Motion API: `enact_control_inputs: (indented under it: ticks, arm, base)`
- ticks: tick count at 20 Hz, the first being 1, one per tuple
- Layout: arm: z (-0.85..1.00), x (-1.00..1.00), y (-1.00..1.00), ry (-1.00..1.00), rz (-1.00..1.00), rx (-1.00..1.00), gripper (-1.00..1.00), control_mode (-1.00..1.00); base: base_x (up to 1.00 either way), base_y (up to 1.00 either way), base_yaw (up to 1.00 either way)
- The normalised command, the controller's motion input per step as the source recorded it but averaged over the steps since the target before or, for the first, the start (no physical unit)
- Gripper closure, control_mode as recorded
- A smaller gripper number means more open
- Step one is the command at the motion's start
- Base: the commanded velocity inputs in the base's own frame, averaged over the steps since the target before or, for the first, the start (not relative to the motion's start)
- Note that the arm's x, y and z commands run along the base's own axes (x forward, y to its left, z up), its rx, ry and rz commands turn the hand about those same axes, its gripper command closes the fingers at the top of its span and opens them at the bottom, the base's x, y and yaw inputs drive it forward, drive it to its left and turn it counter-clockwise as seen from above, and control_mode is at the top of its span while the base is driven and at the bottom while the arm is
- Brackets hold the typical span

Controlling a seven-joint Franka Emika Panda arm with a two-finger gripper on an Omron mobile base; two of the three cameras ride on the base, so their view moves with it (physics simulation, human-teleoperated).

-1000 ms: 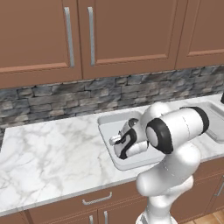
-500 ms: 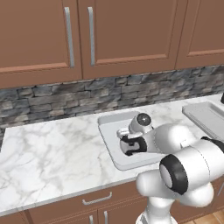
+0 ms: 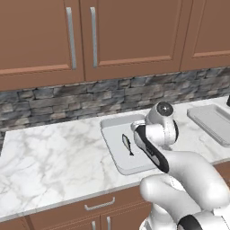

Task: Place one tomato and one fish in each tupperware on the nearby counter, to pack two identical lunches.

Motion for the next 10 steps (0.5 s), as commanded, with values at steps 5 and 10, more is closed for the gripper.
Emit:
enact_control_inputs:
  ticks: [5, 10]
  arm:
    - [0.62, -0.92, -0.43, 0.00, 0.00, 0.00, -1.00, -1.00]
    - [0.62, -1.00, -0.20, -0.06, 0.02, -0.02, -1.00, -1.00]
  base:
    - [0.00, 0.00, 0.00]
    - [0.00, 0.00, 0.00]
